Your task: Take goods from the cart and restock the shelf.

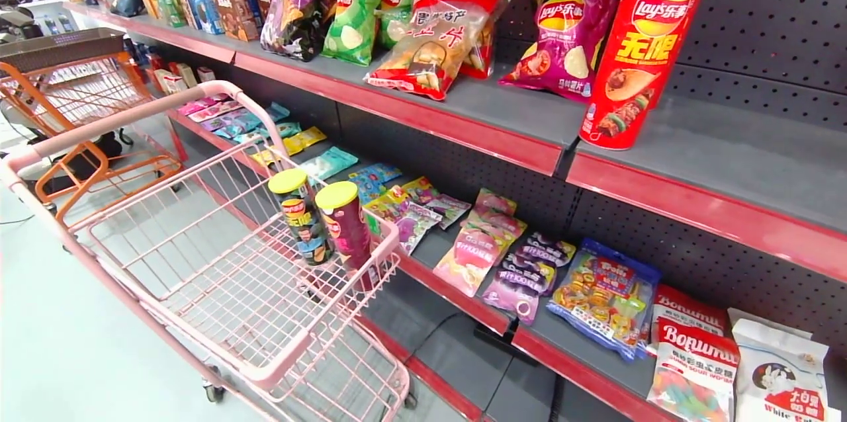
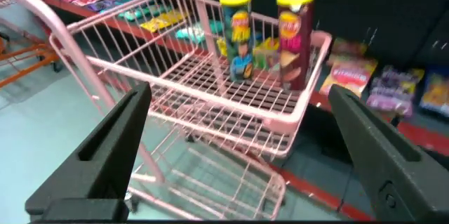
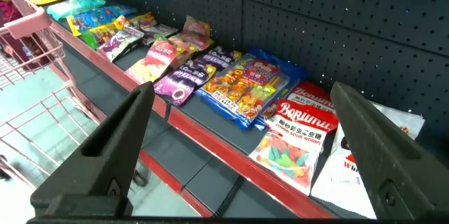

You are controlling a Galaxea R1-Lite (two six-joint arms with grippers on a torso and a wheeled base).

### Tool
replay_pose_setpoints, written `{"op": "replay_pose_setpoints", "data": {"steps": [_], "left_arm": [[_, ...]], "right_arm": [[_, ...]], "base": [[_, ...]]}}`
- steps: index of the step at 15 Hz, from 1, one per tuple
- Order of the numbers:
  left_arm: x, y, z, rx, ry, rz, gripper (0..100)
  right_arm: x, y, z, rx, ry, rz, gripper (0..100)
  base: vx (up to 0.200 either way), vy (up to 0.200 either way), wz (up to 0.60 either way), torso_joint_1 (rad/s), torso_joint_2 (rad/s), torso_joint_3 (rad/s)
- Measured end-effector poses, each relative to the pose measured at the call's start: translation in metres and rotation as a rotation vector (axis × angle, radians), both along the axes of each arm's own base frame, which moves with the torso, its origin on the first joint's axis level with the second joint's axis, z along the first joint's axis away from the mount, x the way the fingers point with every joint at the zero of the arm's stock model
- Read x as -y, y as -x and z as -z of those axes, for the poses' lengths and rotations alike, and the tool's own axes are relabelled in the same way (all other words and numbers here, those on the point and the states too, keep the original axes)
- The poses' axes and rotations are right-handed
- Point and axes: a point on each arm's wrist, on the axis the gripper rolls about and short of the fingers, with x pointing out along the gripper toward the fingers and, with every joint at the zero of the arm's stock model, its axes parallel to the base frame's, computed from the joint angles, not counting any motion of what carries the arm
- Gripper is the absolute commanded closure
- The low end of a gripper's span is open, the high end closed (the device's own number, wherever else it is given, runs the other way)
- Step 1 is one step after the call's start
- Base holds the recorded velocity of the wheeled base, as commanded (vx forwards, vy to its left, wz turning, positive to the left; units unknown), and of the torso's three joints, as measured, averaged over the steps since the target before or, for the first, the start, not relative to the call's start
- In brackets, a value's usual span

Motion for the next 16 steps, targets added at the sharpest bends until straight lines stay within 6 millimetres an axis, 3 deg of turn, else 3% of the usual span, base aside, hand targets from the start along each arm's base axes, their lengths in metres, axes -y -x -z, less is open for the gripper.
{"op": "replay_pose_setpoints", "data": {"steps": [3,5,7,9,12,16], "left_arm": [[0.0,-0.017,-0.073,-0.005,0.076,-0.011,0],[0.0,-0.059,-0.112,-0.065,0.097,-0.018,0],[0.002,-0.117,-0.134,-0.098,0.102,0.004,0],[0.007,-0.175,-0.133,-0.159,0.082,0.05,0],[0.018,-0.243,-0.106,-0.243,0.06,0.126,0],[0.037,-0.304,-0.055,-0.27,0.048,0.207,0]], "right_arm": [[0.0,0.0,0.0,0.0,0.0,0.0,0],[0.0,0.0,0.0,0.0,0.0,0.0,0],[0.0,0.0,0.0,0.0,0.0,-0.001,0],[0.0,0.0,0.0,0.0,0.0,0.0,0],[0.0,0.0,0.0,0.0,0.001,-0.001,0],[0.0,0.0,0.0,0.0,0.001,-0.001,0]], "base": [[0.0,0.0,0.0,0.0,0.0,0.0],[0.0,0.0,0.0,0.0,0.0,0.0],[0.0,0.0,0.0,0.0,0.0,0.0],[0.0,0.0,0.0,0.0,0.0,0.0],[0.0,0.0,0.0,0.0,0.0,0.0],[0.0,0.0,0.0,0.0,0.0,0.0]]}}
